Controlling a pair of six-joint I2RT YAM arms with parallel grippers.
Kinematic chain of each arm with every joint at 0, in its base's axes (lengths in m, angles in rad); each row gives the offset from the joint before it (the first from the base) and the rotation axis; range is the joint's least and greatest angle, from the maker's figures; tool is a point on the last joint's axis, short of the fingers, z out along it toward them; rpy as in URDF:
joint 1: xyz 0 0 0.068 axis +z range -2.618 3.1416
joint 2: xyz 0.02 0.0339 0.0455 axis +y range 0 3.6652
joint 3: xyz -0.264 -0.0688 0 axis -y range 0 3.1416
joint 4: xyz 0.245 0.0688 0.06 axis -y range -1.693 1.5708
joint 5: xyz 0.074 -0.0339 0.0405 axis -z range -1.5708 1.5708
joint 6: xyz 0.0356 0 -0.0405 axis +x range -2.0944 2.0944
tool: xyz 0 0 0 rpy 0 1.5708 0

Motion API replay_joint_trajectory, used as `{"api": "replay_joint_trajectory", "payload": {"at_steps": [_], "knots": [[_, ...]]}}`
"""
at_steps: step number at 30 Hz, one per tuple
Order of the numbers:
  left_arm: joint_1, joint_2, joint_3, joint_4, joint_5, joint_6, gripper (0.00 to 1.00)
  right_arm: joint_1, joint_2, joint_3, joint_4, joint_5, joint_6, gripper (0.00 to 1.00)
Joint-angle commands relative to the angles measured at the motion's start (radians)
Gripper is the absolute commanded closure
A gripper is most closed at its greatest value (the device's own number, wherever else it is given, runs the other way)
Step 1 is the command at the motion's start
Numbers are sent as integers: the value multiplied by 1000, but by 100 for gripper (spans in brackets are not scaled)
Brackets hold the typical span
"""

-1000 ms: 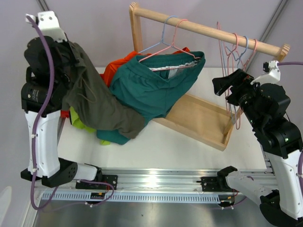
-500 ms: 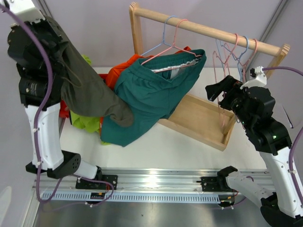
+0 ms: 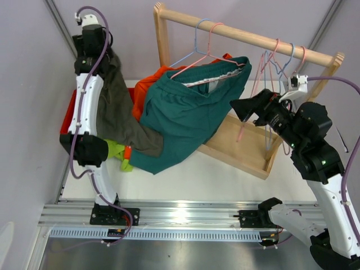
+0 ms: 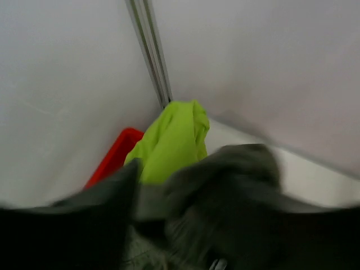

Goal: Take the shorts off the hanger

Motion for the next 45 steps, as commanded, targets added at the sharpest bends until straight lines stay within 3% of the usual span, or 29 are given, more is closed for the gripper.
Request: {"api": "replay_joint_trajectory", "payload": {"at_steps": [1, 4, 7, 11, 14, 19, 22, 26, 31, 34, 40, 45], "knots": [[30, 26, 15, -15, 31, -111, 4, 23, 59, 103, 142, -154, -31, 1], [30, 60, 23, -135, 32, -176, 1, 92, 140, 187, 166, -153, -39, 1], [30, -12, -31, -160, 64, -190, 1, 135, 239, 246, 181, -121, -56, 1], [10, -217, -274, -114, 162, -178, 1, 172, 361, 341, 204, -82, -51, 2], [-34, -394, -374, -85, 216, -152, 1, 184, 439, 388, 215, -52, -51, 3], [-96, -722, -779, 4, 271, -151, 1, 189, 501, 474, 157, 13, -51, 4], [-97, -846, -949, 56, 308, -153, 1, 189, 469, 485, 91, 5, -39, 3], [-97, -969, -1063, 64, 353, -158, 1, 196, 355, 413, -29, 0, 1, 3], [-100, -1011, -1152, 55, 433, -194, 1, 200, 112, 269, -194, 212, 4, 2], [-114, -1054, -1201, 61, 451, -210, 1, 200, 47, 260, -316, 252, 13, 2], [-128, -1147, -1340, 97, 459, -231, 1, 200, 36, 301, -204, -24, 59, 2], [-131, -1225, -1468, 113, 450, -224, 1, 200, 163, 339, -29, -101, 81, 3]]}}
